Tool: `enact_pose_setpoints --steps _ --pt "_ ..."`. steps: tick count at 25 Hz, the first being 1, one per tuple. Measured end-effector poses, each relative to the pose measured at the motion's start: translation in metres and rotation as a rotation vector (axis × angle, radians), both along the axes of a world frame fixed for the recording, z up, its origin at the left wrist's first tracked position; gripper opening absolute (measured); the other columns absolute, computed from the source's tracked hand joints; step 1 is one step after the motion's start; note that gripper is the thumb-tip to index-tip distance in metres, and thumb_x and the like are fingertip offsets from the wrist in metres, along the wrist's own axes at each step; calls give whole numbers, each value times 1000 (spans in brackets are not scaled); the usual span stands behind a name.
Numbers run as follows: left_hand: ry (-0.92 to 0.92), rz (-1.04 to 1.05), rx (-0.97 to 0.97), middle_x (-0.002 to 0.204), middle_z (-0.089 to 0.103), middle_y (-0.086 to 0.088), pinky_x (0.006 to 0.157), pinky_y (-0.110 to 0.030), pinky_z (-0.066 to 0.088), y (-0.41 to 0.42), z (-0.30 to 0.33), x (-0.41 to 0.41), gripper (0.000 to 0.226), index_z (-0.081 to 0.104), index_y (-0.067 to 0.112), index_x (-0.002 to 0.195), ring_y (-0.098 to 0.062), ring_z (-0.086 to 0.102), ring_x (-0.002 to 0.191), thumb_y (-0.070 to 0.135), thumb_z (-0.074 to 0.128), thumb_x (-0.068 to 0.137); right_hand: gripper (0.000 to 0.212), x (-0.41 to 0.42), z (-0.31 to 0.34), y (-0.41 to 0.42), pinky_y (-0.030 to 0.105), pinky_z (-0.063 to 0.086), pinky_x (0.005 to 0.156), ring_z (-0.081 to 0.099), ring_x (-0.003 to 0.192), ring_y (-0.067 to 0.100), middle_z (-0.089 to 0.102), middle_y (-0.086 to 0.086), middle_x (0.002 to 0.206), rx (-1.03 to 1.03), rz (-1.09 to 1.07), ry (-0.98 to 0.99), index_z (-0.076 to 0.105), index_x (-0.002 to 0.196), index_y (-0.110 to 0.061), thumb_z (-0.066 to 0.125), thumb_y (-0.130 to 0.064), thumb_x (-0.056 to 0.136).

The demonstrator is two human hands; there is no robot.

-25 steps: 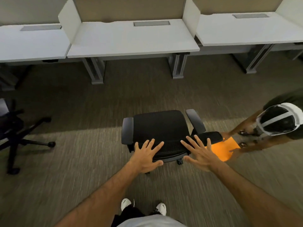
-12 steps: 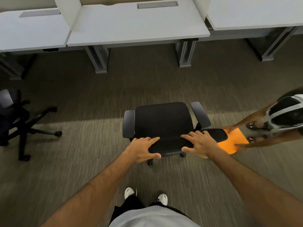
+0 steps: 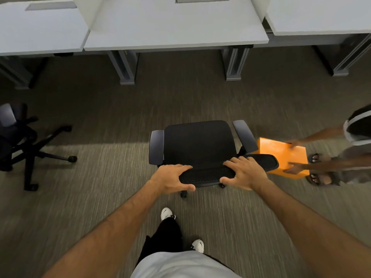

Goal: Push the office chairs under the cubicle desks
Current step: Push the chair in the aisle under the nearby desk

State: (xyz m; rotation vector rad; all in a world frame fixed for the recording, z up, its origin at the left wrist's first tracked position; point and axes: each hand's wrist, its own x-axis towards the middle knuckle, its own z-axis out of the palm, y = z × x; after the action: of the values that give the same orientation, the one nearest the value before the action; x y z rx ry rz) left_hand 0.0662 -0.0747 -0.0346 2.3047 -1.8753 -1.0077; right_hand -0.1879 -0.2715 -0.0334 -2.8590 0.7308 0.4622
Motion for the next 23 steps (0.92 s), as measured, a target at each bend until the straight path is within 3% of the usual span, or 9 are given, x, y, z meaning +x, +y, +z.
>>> enact_pose_setpoints --steps 8,12,16,19,23 --pt "-17 -21 -51 141 57 13 101 -38 47 -48 -6 62 105 37 38 152 -12 56 123 100 36 68 107 53 -4 -37 42 42 91 55 107 21 60 -4 122 -51 -41 9 51 140 -30 0 -96 73" --pt "-36 -38 -67 141 58 13 101 -40 47 -83 -5 101 106 38 38 152 -13 57 123 101 36 67 104 84 -4 -73 41 39 98 51 120 19 56 -6 133 19 -60 54 45 145 -31 3 -96 76" --pt "-35 -69 -75 137 59 13 101 -41 46 -113 -5 145 105 39 37 152 -12 57 120 101 35 68 104 90 2 -117 47 30 106 47 129 19 56 -7 138 -48 -290 47 52 139 -35 -12 -88 77" --pt "-41 -116 -90 135 60 12 98 -40 47 -135 -6 188 106 40 36 151 -12 59 117 101 33 68 104 111 -2 -132 47 33 102 51 125 20 60 -7 135 -126 -373 16 59 133 -36 -17 -83 79" --pt "-69 -158 -114 134 62 11 95 -39 50 -163 -8 239 104 41 35 150 -13 60 115 101 33 70 95 155 -7 -145 43 37 92 57 116 21 66 -8 127 -142 -358 -15 65 126 -35 -9 -80 87"
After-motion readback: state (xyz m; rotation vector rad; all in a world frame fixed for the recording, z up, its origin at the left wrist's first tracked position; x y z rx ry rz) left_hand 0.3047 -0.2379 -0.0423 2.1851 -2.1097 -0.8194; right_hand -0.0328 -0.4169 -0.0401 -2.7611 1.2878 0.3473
